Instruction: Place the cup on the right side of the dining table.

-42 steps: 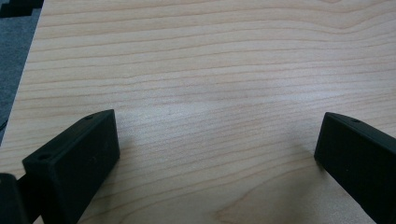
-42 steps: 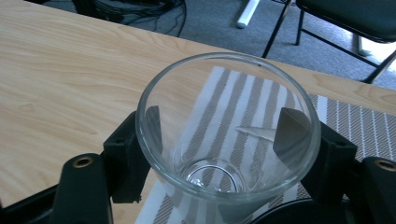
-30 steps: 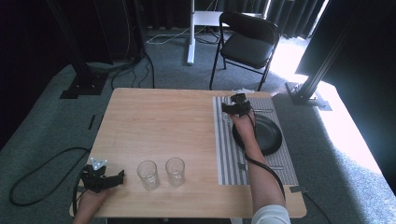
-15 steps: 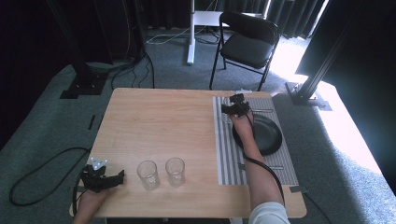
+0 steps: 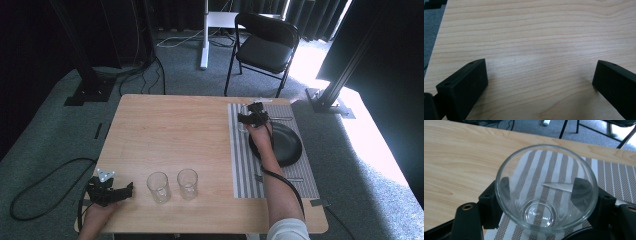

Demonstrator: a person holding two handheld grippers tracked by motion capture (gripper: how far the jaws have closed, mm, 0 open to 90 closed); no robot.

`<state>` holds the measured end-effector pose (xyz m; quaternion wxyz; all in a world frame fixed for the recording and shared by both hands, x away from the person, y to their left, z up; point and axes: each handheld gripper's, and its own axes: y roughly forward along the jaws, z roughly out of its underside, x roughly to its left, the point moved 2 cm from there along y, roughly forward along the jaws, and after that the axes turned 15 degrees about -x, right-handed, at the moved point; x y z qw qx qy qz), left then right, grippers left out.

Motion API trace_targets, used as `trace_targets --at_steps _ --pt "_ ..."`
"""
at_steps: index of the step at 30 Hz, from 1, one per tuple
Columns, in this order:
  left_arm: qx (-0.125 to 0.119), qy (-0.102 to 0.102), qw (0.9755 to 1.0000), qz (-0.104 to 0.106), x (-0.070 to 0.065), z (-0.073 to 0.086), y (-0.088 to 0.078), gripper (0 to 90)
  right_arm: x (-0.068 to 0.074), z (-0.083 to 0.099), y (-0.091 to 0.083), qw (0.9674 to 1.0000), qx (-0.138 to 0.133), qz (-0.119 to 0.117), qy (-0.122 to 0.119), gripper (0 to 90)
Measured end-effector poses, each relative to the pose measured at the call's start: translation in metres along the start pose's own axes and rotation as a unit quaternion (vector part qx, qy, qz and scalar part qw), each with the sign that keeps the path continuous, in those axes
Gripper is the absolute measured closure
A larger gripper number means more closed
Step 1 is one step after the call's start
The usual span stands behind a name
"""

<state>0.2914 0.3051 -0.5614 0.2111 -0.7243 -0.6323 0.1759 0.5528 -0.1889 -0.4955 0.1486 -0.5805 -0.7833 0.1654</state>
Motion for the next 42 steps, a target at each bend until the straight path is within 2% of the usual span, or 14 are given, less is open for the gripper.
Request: trace_targets --at_steps 2,6,9,17,23,32,40,42 --pt "0.000 0.000 1.0000 0.000 0.000 0.000 0.000 0.2 -0.002 0.002 0.002 0.9995 0.021 -0.011 0.019 19.7" --pt "0.000 0.000 1.0000 0.000 0.000 0.000 0.000 0.3 -0.002 0.004 0.001 0.9995 0.023 -0.009 0.022 15.4" --pt "0.001 0.000 1.0000 0.000 0.000 0.000 0.000 0.2 -0.001 0.002 -0.001 0.9990 0.028 -0.020 0.029 13.7" --pt "0.001 0.000 1.0000 0.000 0.000 0.000 0.000 0.3 0.000 0.002 -0.007 0.9988 0.031 -0.022 0.030 13.0" --pt "0.001 0.000 1.0000 0.000 0.000 0.000 0.000 0.3 0.000 0.004 -0.012 0.9989 0.036 -0.022 0.023 13.0" --pt "0.001 0.000 1.0000 0.000 0.000 0.000 0.000 0.2 -0.002 0.009 -0.026 0.9985 0.031 -0.030 0.033 13.0" --pt "0.001 0.000 1.0000 0.000 0.000 0.000 0.000 0.2 -0.010 0.017 -0.043 0.9989 0.030 -0.024 0.028 13.1" --pt "0.001 0.000 1.0000 0.000 0.000 0.000 0.000 0.2 -0.013 0.020 -0.046 0.9986 0.032 -0.027 0.034 13.1"
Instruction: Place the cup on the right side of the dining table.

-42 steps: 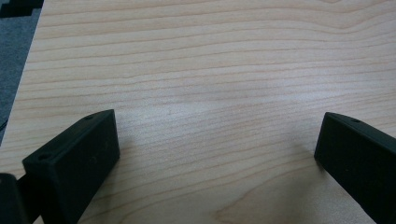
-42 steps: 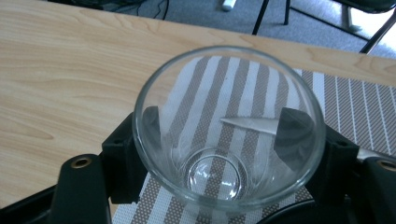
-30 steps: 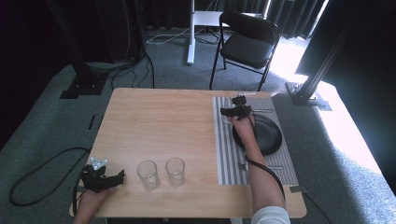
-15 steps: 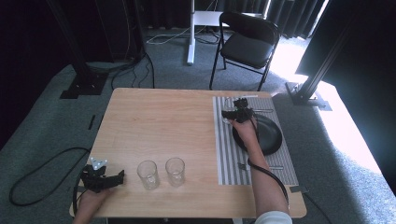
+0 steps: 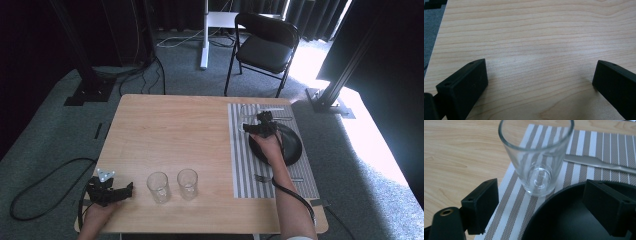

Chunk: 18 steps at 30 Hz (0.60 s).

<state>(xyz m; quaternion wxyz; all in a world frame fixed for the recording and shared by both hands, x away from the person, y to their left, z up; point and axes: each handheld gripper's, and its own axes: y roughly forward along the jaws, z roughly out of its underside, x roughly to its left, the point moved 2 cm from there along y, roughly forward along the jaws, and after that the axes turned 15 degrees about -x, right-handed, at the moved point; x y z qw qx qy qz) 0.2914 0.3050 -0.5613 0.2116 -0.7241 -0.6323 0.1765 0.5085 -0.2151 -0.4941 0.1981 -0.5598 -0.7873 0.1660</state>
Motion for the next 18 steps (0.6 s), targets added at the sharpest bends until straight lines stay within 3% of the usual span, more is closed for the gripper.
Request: trace_targets --at_steps 4,18 --pt "0.000 0.000 1.0000 0.000 0.000 0.000 0.000 0.2 -0.003 0.005 -0.004 1.0000 -0.001 -0.003 0.007 13.1" --pt "0.000 0.000 1.0000 0.000 0.000 0.000 0.000 0.3 -0.003 0.007 -0.027 0.9999 -0.017 -0.001 -0.001 13.6"
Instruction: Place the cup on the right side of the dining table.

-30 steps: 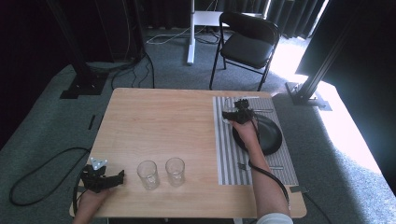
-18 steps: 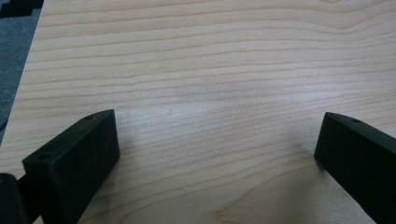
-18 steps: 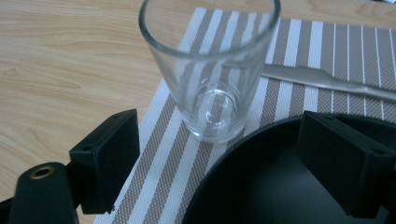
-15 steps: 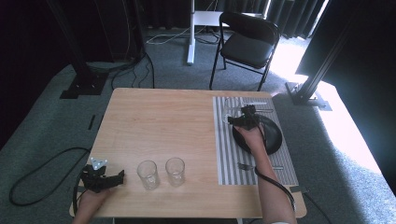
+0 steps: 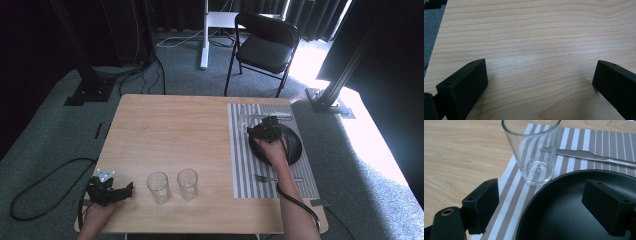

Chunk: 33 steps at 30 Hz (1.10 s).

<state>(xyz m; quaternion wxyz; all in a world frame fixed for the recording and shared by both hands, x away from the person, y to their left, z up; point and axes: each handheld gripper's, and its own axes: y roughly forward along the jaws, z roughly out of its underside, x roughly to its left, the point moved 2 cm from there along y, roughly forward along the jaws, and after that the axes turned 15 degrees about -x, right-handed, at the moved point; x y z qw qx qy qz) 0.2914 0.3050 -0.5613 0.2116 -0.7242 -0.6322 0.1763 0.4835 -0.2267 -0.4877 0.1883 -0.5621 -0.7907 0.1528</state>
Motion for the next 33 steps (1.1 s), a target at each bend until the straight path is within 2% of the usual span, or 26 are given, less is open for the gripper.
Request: trace_targets --at_steps 8,20,33 --pt "0.000 0.000 1.0000 0.000 0.000 0.000 0.000 0.2 -0.003 0.002 -0.016 1.0000 -0.007 0.004 -0.003 14.5" --pt "-0.001 0.000 1.0000 0.000 0.000 0.000 0.000 0.2 -0.011 0.011 -0.038 0.9999 -0.009 0.004 0.004 14.5" --pt "0.000 0.000 1.0000 0.000 0.000 0.000 0.000 0.2 -0.022 0.023 -0.064 0.9997 -0.016 0.016 0.006 14.5"
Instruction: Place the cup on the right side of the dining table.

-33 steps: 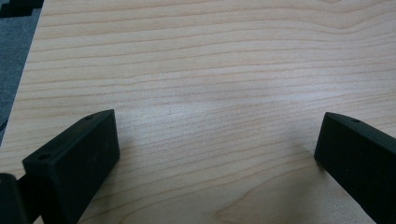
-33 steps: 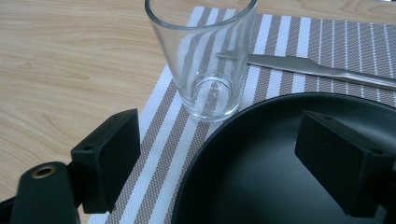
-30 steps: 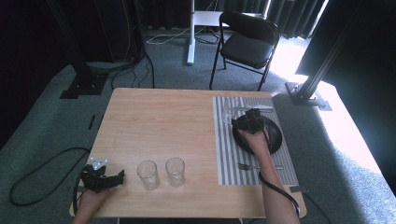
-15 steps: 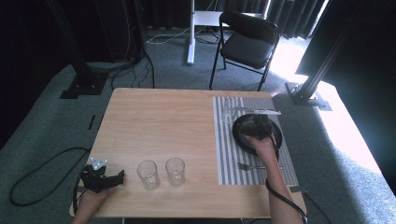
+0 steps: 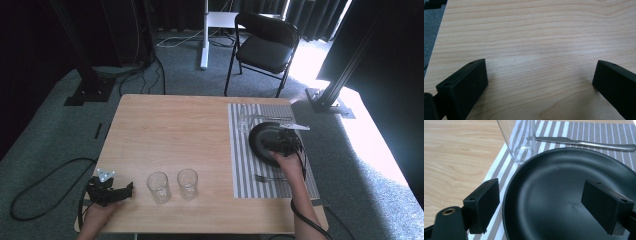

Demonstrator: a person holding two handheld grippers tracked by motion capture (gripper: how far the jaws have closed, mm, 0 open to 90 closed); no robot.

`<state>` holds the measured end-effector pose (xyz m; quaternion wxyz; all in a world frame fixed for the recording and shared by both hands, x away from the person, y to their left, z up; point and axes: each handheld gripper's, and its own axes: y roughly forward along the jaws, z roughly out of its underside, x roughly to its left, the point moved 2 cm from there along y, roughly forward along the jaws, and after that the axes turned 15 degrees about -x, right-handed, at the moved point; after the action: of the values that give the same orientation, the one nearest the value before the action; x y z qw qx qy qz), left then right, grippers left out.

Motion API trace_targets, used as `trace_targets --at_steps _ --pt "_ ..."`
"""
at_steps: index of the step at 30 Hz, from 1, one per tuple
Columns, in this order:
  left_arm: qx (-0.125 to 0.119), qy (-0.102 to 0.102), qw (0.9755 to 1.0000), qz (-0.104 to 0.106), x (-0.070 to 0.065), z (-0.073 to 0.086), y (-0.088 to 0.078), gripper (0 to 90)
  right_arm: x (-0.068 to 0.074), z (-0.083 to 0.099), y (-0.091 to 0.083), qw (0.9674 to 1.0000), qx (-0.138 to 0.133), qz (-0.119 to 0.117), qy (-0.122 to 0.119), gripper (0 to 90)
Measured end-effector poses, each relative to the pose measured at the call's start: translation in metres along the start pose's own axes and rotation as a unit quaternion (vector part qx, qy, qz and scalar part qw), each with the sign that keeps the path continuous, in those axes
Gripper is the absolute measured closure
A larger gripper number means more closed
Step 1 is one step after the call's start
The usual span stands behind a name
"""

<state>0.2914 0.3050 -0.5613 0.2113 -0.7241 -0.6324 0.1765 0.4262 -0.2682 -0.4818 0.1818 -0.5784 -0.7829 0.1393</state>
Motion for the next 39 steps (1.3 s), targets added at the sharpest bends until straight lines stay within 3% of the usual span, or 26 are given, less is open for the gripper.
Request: trace_targets --at_steps 8,31,39 --pt "0.000 0.000 1.0000 0.000 0.000 0.000 0.000 0.2 -0.004 0.005 -0.015 1.0000 -0.005 0.000 0.003 12.6" --pt "0.000 0.000 1.0000 0.000 0.000 0.000 0.000 0.2 -0.013 0.031 -0.048 0.9993 -0.019 0.031 0.009 12.4" --pt "0.000 0.000 1.0000 0.000 0.000 0.000 0.000 0.2 -0.017 0.042 -0.060 0.9985 -0.036 0.040 0.013 12.4"
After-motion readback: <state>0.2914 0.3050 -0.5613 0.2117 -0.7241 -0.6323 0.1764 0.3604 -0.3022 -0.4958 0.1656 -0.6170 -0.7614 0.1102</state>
